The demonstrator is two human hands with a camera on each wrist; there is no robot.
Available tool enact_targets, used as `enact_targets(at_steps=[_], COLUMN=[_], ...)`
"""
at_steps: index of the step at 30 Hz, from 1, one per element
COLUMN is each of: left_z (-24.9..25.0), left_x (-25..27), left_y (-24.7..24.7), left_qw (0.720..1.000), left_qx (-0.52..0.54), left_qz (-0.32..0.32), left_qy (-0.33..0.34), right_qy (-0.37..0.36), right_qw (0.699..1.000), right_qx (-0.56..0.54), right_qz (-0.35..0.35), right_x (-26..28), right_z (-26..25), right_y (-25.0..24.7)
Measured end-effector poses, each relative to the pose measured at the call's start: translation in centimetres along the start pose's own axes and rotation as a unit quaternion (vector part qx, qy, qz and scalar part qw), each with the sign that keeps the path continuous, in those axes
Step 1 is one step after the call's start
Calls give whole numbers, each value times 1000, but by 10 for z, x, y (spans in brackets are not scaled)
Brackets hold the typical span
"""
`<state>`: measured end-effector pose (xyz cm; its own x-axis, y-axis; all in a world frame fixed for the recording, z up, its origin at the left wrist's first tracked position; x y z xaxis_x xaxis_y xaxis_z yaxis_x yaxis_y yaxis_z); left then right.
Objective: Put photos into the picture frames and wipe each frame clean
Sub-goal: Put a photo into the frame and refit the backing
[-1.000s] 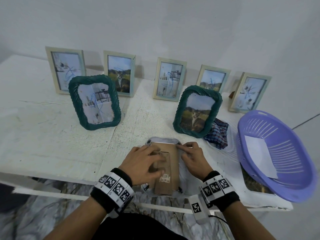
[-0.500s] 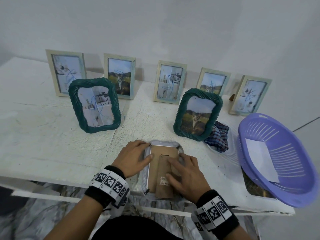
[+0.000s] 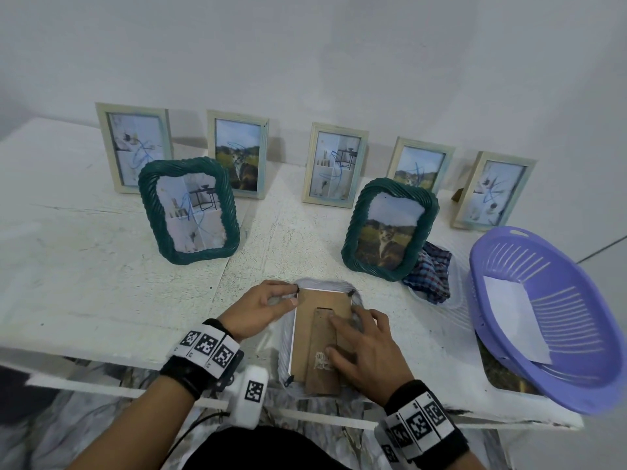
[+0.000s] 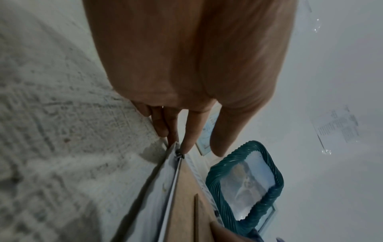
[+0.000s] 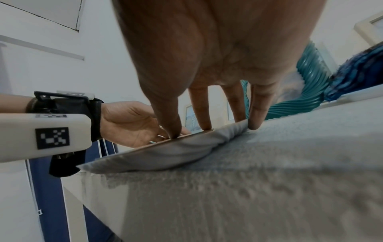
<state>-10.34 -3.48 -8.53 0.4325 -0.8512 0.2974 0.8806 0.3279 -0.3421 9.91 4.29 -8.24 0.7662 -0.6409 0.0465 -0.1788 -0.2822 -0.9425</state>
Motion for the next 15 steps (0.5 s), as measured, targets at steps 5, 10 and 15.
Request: enact_targets(at_steps=[5,10,15], left_z=[-1,-6,-12], left_x=[0,1,17], left_y=[4,2,10], left_qw=[999,991,974], left_qx=[-48,-123,-180], left_qz=[10,34,130], left_qy=[21,51,49], right_qy=[0,1,6], right_qw=[1000,1000,999], right_qx=[5,1,-16], right_qz=[-5,3,31], right_x=[0,1,2], right_z=[0,0,-5], right_y=[-1,-2,-3])
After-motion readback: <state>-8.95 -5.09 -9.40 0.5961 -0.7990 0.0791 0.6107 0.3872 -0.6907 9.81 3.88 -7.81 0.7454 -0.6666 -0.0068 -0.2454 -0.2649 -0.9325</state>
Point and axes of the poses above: each hand's wrist, its own x-axis away from the middle knuckle, its own y-axis out of the palm, z = x × y, the point moved 4 cm from there along -x, towards the middle knuckle, and after that the axes turned 8 degrees about z, right-handed, at the moved point
